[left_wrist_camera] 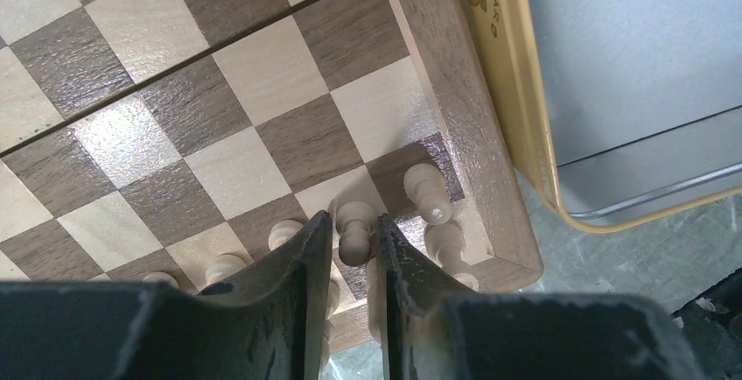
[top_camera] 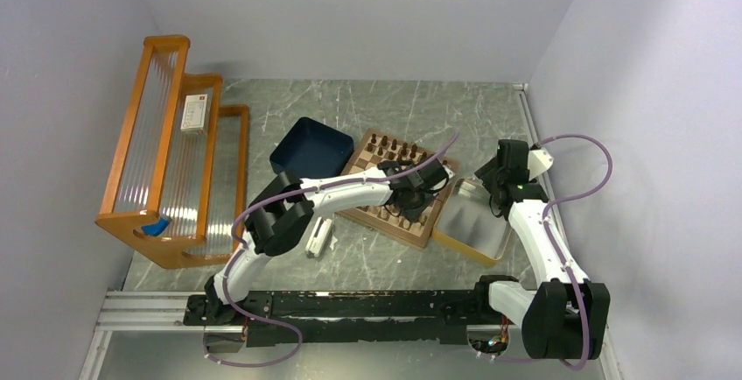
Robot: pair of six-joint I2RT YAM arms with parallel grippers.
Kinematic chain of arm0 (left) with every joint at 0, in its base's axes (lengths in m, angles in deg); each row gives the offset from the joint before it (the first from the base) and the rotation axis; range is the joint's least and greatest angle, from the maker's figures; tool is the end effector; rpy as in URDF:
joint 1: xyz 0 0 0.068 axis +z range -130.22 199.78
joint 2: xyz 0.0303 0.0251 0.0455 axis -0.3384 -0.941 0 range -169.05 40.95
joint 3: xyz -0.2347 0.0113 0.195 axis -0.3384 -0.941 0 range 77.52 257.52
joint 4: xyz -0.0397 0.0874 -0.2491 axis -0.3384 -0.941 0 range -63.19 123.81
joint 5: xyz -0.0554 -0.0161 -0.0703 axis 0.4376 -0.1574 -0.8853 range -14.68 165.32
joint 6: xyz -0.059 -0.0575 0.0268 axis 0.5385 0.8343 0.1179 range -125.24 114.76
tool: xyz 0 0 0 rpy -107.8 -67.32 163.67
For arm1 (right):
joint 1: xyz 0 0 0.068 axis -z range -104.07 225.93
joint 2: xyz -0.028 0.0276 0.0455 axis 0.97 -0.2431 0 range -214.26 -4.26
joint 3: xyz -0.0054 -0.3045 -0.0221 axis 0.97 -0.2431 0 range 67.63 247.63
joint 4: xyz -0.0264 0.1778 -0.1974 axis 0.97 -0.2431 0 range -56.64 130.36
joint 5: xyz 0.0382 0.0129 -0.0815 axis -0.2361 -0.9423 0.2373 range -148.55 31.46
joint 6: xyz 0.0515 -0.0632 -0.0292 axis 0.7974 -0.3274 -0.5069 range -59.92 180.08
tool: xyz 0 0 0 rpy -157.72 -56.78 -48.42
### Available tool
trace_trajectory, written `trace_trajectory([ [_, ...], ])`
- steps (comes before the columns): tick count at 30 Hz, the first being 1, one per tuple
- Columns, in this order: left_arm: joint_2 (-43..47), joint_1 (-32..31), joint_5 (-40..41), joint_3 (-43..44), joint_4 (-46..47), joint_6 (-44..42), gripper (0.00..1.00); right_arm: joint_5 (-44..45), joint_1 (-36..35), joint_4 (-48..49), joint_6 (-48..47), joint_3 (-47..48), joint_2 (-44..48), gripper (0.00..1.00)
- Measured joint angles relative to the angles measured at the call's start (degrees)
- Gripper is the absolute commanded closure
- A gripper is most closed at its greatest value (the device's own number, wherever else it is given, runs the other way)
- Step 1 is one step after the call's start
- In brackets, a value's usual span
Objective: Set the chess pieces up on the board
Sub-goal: Place the chess piece on the chessboard.
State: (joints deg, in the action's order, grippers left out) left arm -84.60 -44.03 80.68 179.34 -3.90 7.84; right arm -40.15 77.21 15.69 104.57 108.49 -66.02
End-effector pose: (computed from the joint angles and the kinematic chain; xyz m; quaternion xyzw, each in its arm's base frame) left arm 0.2354 -0.4622 0.1774 0.4043 0.8797 -0.1177 0.2211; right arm 0.2371 -0.0295 0.2374 0.4110 0.8184 -0.0001 0.4016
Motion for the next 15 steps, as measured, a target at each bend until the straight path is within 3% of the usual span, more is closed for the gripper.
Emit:
trace_trajectory([
  [15, -0.04, -0.07, 1.11, 2.69, 0.04, -0.04, 0.63, -1.2, 0.0, 0.81, -0.74, -0.28, 0.0, 0.38],
])
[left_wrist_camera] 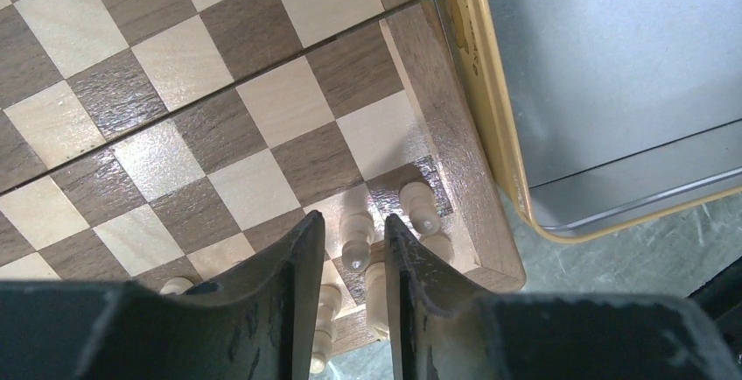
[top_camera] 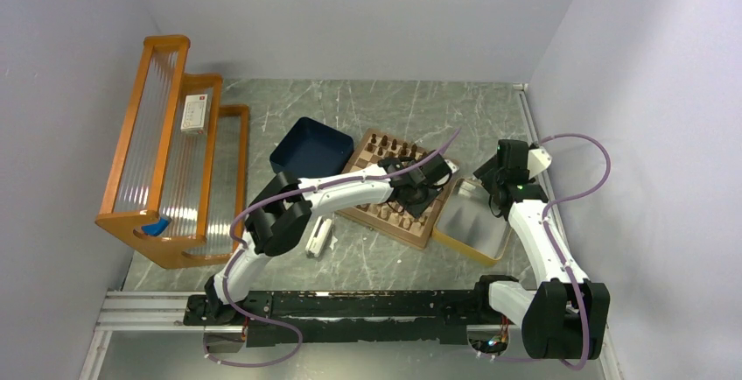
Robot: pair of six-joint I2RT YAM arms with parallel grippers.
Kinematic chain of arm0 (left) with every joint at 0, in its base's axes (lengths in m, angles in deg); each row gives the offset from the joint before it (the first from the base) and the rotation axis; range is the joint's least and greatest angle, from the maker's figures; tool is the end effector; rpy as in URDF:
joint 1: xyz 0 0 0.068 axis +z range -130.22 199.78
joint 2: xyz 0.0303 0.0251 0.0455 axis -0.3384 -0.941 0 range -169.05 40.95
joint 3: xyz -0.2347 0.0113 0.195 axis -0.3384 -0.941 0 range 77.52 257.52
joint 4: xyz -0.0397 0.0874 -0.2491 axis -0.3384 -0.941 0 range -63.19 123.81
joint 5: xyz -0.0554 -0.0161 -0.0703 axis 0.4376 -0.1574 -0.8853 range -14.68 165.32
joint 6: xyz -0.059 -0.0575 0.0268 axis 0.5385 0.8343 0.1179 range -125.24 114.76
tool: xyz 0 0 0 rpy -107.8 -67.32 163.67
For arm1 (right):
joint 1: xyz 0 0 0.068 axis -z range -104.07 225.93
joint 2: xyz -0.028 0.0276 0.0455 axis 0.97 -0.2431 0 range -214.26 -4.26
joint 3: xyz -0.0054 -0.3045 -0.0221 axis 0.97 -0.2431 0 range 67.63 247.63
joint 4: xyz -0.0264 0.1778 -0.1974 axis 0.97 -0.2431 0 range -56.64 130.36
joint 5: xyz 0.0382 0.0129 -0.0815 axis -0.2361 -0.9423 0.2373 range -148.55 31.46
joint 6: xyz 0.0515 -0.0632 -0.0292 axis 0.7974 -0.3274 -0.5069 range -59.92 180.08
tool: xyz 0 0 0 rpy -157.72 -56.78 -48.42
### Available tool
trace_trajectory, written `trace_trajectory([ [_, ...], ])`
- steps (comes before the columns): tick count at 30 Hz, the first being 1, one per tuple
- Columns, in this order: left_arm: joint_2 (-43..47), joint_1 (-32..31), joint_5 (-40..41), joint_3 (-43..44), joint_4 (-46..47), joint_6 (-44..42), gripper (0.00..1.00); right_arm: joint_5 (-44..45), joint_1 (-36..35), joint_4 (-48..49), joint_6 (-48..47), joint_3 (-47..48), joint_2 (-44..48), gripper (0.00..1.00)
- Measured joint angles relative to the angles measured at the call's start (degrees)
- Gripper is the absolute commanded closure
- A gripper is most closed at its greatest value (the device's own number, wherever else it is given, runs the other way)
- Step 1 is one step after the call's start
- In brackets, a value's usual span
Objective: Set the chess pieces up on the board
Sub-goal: Place the chess piece on the chessboard, then reset both arms
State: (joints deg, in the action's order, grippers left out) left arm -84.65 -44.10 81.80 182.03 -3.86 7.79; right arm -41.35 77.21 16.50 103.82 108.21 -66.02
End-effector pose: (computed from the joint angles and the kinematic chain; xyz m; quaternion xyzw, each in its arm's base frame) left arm 0.2397 -0.4691 0.1927 0.3991 0.8749 -0.1246 0.2443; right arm 0.2382 -0.0280 0.2368 0.4026 0.8221 0.0082 0.4025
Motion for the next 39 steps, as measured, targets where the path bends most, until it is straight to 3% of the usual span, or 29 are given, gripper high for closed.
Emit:
trace_trajectory([
  [12, 3.67, 3.67, -2.67, -1.36, 2.47, 1.84, 0.54, -9.09, 0.07, 2.51, -5.11, 0.0, 0.02, 0.37],
  [18, 14.58, 18.05, -8.83, -7.13, 7.54, 3.52, 0.51, -22.51, 0.11, 6.49, -6.99, 0.0, 1.31, 0.35],
  [22, 22.36, 27.65, -9.62, -12.44, 9.94, 3.72, 0.5, -31.61, 0.11, 11.37, -7.69, -0.87, 1.6, 0.29],
  [28, 32.94, 35.54, -11.19, -21.22, 11.41, 3.26, 0.46, -40.96, -0.09, 14.6, -11.69, -0.83, -2.56, 0.27],
  [31, 39.56, 38.12, -12.26, -28.02, 12.9, 3.28, 0.38, -41.88, -1.36, 14.62, -13.4, -0.09, -4.02, 0.24],
  [32, 42.27, 38.73, -12.52, -30.51, 13.29, 3.39, 0.29, -41.9, -2.34, 14.67, -13.7, -0.04, -4.02, 0.2],
  [33, 44.54, 38.91, -12.87, -32.39, 13.64, 3.56, 0.1, -41.2, -4.02, 14.25, -14.36, 0.39, -4.02, 0.06],
  [34, 47.06, 38.93, -13.25, -34.21, 13.94, 3.8, 0.03, -40.46, -5.92, 13.81, -14.93, 1.14, -4.22, 0.01],
  [39, 59.36, 38.71, -15.23, -40.52, 15.37, 6.29, 0.02, -37.31, -15.26, 11.15, -17.59, 7.02, -5.03, 0.0],
])
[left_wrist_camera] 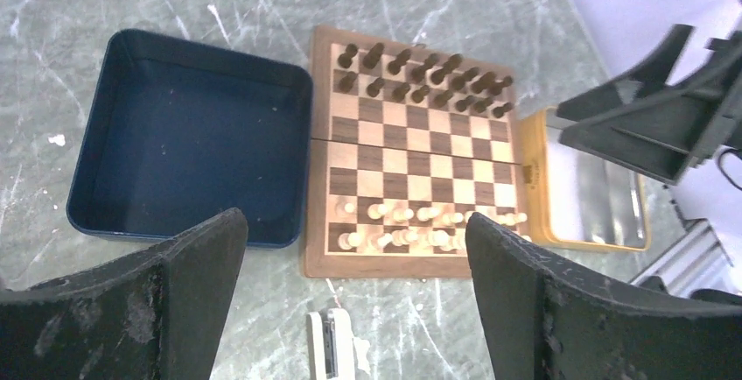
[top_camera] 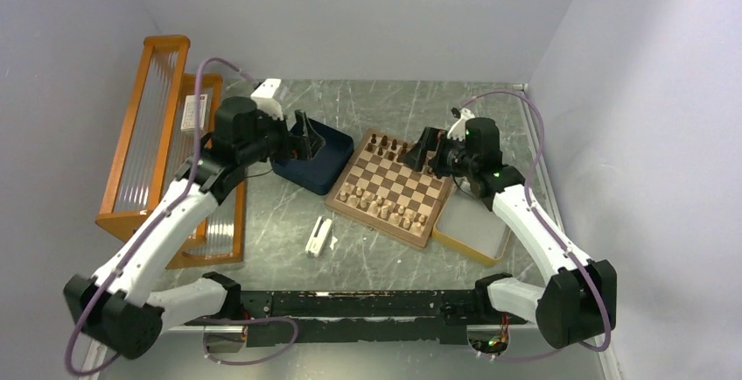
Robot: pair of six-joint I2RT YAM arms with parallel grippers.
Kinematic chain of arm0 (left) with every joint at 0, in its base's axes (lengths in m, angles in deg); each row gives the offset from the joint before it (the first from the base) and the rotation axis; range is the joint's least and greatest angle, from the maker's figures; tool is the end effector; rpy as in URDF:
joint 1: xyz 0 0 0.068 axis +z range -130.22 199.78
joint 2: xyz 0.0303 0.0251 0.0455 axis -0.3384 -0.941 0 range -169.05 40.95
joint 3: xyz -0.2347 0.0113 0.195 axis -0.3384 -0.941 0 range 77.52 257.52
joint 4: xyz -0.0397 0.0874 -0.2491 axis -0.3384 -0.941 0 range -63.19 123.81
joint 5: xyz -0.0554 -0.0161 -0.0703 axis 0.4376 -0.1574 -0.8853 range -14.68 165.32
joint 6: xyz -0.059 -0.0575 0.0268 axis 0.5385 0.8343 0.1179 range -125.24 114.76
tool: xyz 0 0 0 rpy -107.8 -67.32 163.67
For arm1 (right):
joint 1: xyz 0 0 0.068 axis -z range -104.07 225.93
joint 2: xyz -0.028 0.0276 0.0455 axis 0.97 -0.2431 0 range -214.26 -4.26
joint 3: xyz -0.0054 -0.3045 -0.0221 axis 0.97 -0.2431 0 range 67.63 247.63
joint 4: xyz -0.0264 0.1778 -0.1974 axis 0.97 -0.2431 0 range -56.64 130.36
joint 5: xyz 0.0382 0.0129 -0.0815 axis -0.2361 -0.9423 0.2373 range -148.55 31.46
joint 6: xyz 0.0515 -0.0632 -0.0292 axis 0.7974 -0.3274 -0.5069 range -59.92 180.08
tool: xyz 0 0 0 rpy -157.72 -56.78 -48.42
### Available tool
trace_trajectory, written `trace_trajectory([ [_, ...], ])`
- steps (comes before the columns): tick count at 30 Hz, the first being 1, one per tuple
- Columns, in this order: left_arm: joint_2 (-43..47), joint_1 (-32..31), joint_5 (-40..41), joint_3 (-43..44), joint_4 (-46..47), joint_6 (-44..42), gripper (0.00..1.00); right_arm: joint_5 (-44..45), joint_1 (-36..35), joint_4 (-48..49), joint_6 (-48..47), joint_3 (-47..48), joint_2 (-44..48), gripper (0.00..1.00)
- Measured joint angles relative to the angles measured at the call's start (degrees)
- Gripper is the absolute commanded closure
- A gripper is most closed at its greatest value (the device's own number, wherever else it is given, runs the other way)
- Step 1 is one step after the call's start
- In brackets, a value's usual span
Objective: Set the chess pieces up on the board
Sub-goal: Reset both arms
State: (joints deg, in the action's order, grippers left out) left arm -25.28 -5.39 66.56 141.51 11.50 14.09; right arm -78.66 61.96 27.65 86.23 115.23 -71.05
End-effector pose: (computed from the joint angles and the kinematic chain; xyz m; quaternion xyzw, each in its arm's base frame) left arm 0.2569 -0.1336 0.3736 0.0840 0.8356 -0.2636 0.4746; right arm 0.2685 0.0939 0.2840 0.0070 0.8649 0.3074 0.3968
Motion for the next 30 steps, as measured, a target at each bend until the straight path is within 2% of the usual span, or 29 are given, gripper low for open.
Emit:
trace_trajectory([
  [7, 10.32, 0.0, -1.9, -4.15, 0.42, 1.51, 0.02, 2.56, -2.19, -3.69, -0.96, 2.47, 4.83, 0.0],
  [17, 16.57, 0.0, -5.68, -10.75, 1.55, 2.08, 0.02, 11.58, -2.21, -8.66, 2.47, 2.05, 11.65, 0.0],
  [21, 17.53, 0.0, -7.45, -12.41, 2.4, 2.36, 0.02, 14.8, -2.21, -10.1, 4.39, 0.87, 14.19, 0.0],
  [30, 16.33, 0.0, -8.41, -12.44, 2.6, 2.34, 0.02, 14.49, -2.21, -10.45, 3.63, 0.92, 19.47, 0.0],
])
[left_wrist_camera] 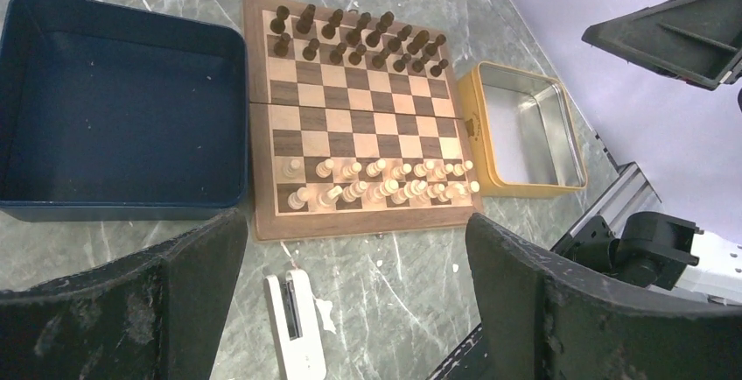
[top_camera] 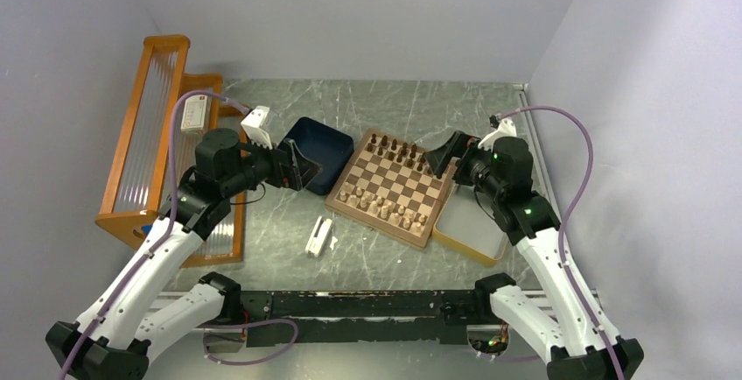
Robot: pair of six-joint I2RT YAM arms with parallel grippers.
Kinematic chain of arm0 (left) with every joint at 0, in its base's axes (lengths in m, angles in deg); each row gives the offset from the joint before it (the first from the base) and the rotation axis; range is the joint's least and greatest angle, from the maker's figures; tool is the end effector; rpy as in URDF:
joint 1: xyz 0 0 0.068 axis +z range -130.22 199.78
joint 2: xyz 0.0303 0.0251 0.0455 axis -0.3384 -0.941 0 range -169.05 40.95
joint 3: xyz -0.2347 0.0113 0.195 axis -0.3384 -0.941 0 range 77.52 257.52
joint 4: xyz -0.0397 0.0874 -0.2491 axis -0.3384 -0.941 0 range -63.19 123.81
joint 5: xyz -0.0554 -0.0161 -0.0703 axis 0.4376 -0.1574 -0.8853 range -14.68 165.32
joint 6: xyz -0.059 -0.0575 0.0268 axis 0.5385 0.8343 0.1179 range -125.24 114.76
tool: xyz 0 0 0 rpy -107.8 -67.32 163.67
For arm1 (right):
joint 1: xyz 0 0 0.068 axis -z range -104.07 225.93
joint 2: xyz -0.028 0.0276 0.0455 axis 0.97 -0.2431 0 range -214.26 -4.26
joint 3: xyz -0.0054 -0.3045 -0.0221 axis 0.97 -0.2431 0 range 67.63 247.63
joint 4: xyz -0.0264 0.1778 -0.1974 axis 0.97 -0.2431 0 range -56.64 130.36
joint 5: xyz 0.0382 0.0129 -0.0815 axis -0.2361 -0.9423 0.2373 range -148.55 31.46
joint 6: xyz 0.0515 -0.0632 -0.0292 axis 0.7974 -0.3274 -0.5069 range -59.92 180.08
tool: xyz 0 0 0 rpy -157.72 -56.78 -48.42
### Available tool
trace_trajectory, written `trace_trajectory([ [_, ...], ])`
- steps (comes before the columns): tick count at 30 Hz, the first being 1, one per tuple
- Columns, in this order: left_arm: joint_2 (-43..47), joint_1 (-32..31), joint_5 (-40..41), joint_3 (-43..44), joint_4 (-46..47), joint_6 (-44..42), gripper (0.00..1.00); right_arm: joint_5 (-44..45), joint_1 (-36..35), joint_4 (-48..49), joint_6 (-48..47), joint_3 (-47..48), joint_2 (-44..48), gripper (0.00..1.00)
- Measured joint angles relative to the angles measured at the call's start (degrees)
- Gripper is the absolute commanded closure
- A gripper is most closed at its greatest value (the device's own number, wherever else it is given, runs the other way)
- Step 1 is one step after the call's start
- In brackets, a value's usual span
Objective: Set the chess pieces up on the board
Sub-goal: Reset both arms
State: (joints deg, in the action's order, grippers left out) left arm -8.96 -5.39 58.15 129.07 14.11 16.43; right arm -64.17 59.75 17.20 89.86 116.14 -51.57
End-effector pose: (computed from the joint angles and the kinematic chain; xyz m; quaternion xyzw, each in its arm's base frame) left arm 0.1872 -0.1129 0.3626 0.1121 0.7972 -0.3417 0.4849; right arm 0.1969 0.0649 0.3413 0.0708 0.8252 0.2556 0.4986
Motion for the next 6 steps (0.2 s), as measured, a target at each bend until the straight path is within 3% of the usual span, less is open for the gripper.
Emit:
trace_trajectory([
  [6, -0.11, 0.0, -0.07, -0.02, 0.37, 0.02, 0.02, -1.79, 0.0, 0.39, -0.44, -0.35, -0.15, 0.0],
])
